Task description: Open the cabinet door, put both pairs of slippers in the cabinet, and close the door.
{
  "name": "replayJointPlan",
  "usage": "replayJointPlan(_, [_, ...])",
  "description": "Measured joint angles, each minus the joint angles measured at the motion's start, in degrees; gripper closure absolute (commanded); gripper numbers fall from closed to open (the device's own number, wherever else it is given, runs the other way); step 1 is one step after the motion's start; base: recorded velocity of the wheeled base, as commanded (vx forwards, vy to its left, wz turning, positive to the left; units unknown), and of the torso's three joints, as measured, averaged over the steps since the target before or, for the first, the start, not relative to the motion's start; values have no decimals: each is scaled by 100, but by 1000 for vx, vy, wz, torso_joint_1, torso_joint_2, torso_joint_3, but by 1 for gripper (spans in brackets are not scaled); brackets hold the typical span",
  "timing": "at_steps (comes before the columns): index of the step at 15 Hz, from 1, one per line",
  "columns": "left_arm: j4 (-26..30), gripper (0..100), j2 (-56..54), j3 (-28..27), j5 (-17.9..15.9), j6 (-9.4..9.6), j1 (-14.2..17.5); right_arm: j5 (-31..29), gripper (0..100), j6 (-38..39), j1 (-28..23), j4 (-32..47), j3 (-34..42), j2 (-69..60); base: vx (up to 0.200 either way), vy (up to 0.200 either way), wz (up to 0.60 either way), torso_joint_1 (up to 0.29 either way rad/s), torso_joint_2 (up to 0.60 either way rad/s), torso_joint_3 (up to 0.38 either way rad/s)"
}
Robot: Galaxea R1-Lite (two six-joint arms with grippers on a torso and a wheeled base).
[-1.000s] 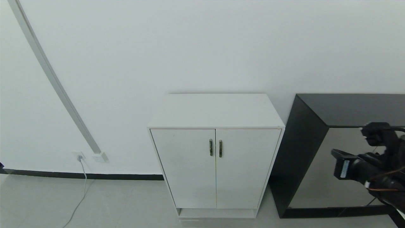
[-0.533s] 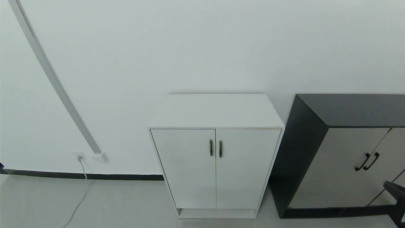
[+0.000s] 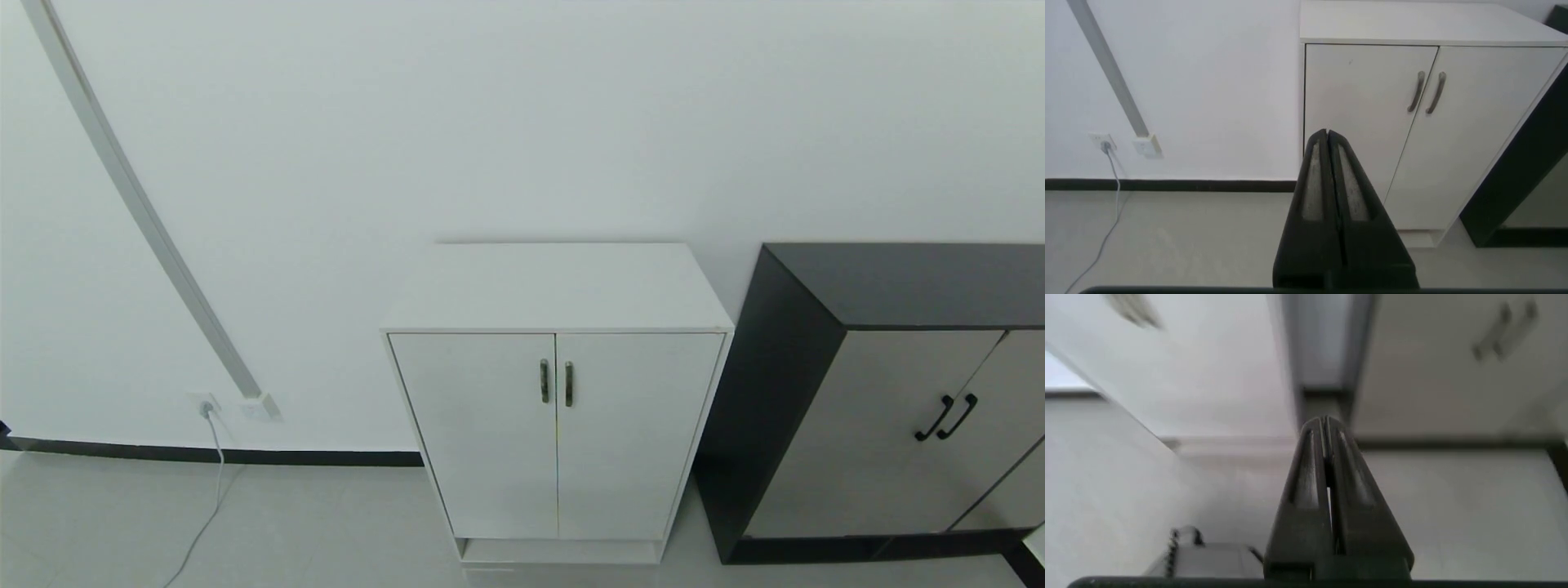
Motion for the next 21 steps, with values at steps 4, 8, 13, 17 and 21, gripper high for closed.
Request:
replayJointPlan(4, [0, 100, 0, 0, 2, -2, -2, 642, 100, -211, 0, 106, 277, -607, 0, 0, 0, 0, 0, 0])
replayJointPlan(8, [-5, 100, 0, 0, 2, -2, 0, 605, 100, -328, -100, -54, 581, -855, 0, 0, 0, 0, 0, 0])
replayJointPlan(13, [-2, 100, 0, 0, 2, -2, 0, 572, 100, -499, -866, -49, 596, -1499, 0, 0, 0, 0, 0, 0])
replayJointPlan(17, [-5, 100, 0, 0, 27, -7, 0, 567, 100, -349, -1191, -45, 603, -2188, 0, 0, 0, 0, 0, 0])
replayJointPlan(21, [-7, 100, 0, 0, 11, 13, 0, 567, 100, -262, -1228, -51, 603, -2395, 0, 0, 0, 0, 0, 0])
